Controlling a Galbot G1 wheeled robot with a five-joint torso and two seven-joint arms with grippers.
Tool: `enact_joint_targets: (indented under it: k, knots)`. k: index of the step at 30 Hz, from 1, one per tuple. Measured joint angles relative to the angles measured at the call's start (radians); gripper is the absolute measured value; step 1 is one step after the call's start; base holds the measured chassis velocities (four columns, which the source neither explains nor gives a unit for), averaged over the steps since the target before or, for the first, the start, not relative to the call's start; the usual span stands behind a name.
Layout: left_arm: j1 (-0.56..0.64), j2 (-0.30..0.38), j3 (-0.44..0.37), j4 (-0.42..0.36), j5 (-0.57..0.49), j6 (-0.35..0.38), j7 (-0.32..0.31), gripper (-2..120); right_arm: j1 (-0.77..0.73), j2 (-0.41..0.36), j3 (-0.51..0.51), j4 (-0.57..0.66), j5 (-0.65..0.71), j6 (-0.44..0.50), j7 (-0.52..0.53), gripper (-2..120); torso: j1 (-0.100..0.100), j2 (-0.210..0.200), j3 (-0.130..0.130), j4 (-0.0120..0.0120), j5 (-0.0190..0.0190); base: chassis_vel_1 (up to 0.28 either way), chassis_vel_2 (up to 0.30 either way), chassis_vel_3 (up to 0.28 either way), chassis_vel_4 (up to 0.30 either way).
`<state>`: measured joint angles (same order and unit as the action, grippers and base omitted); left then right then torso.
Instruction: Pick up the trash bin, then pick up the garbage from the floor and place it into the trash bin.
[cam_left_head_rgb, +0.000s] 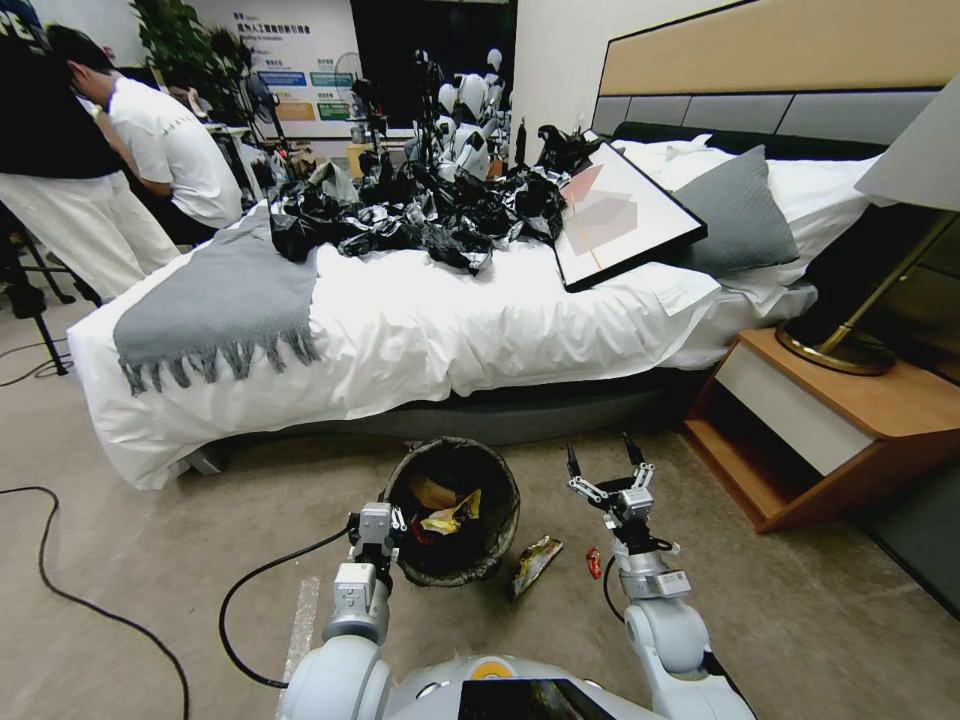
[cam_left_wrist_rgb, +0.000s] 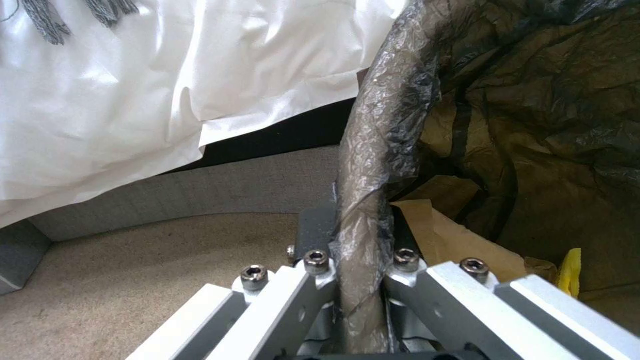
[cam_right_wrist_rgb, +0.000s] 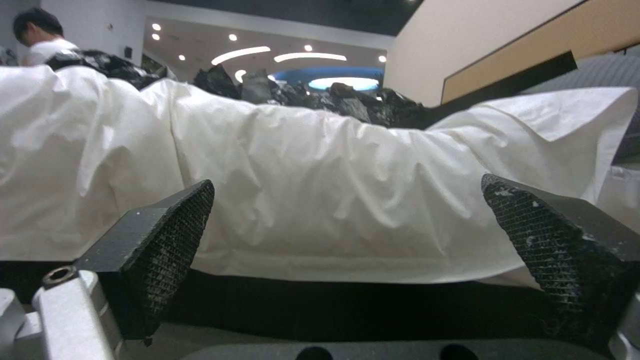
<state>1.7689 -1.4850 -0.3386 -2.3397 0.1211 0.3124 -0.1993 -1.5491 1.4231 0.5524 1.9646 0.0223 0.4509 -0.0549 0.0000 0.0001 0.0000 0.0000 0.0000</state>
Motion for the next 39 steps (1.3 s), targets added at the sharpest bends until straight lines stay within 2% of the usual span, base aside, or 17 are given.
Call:
enact_joint_targets:
  k: [2, 3, 5, 6, 8, 9, 11, 12, 13, 15, 22, 39]
  knots:
    - [-0.002, 0.000, 0.000, 0.000, -0.002, 0.000, 0.000, 0, 0.001, -0.015, -0.010, 0.016, -0.007, -0.094, 0.037, 100, 0.000, 0.000, 0.000, 0.0000, 0.0000, 0.000, 0.000, 0.000, 0.000]
    - [-0.002, 0.000, 0.000, 0.000, -0.002, 0.000, 0.000, 0, 0.001, -0.015, -0.010, 0.016, -0.007, -0.094, 0.037, 100, 0.000, 0.000, 0.000, 0.0000, 0.0000, 0.000, 0.000, 0.000, 0.000]
    - [-0.002, 0.000, 0.000, 0.001, -0.002, 0.000, 0.000, 0, -0.005, -0.030, -0.030, 0.044, -0.006, -0.219, 0.098, 100, 0.000, 0.000, 0.000, 0.0001, 0.0000, 0.000, 0.000, 0.000, 0.000]
    - [-0.002, 0.000, 0.000, 0.001, -0.002, 0.000, 0.000, 0, -0.005, -0.030, -0.030, 0.044, -0.006, -0.219, 0.098, 100, 0.000, 0.000, 0.000, 0.0001, 0.0000, 0.000, 0.000, 0.000, 0.000]
    - [-0.002, 0.001, -0.001, 0.002, -0.002, 0.000, 0.000, 0, -0.008, -0.049, -0.050, 0.067, 0.021, -0.375, 0.164, 100, 0.000, 0.000, 0.000, 0.0000, 0.0000, 0.000, 0.000, 0.000, 0.000]
    - [-0.002, 0.001, -0.001, 0.002, -0.002, 0.000, 0.000, 0, -0.008, -0.049, -0.050, 0.067, 0.021, -0.375, 0.164, 100, 0.000, 0.000, 0.000, 0.0000, 0.0000, 0.000, 0.000, 0.000, 0.000]
    - [-0.001, 0.002, 0.000, 0.003, -0.003, 0.000, 0.000, 0, -0.010, -0.065, -0.057, 0.075, 0.044, -0.502, 0.197, 100, 0.000, 0.000, 0.000, 0.0000, 0.0000, 0.000, 0.000, 0.000, 0.000]
    - [-0.001, 0.002, 0.000, 0.003, -0.003, 0.000, 0.000, 0, -0.010, -0.065, -0.057, 0.075, 0.044, -0.502, 0.197, 100, 0.000, 0.000, 0.000, 0.0000, 0.0000, 0.000, 0.000, 0.000, 0.000]
    - [-0.002, 0.002, 0.000, 0.005, -0.002, 0.000, 0.000, 0, -0.012, -0.077, -0.061, 0.076, 0.063, -0.562, 0.209, 100, 0.000, 0.000, 0.000, 0.0001, 0.0000, 0.000, 0.000, 0.000, 0.000]
    - [-0.004, 0.003, 0.003, 0.007, -0.003, 0.000, 0.000, 0, -0.017, -0.094, -0.068, 0.071, 0.088, -0.619, 0.221, 100, 0.000, 0.000, 0.000, 0.0001, 0.0000, 0.000, 0.000, 0.000, 0.000]
    - [-0.009, 0.008, 0.007, 0.009, -0.005, -0.001, 0.000, 0, -0.068, -0.139, -0.093, 0.012, 0.137, -0.691, 0.228, 100, 0.000, 0.000, 0.000, -0.0002, 0.0000, 0.000, 0.000, 0.000, 0.000]
    - [-0.010, 0.013, 0.011, 0.008, -0.012, -0.004, 0.000, 0, -0.086, -0.150, -0.106, -0.186, 0.215, -0.731, 0.201, 100, 0.000, 0.000, 0.000, 0.0000, 0.0000, 0.000, 0.000, 0.000, 0.000]
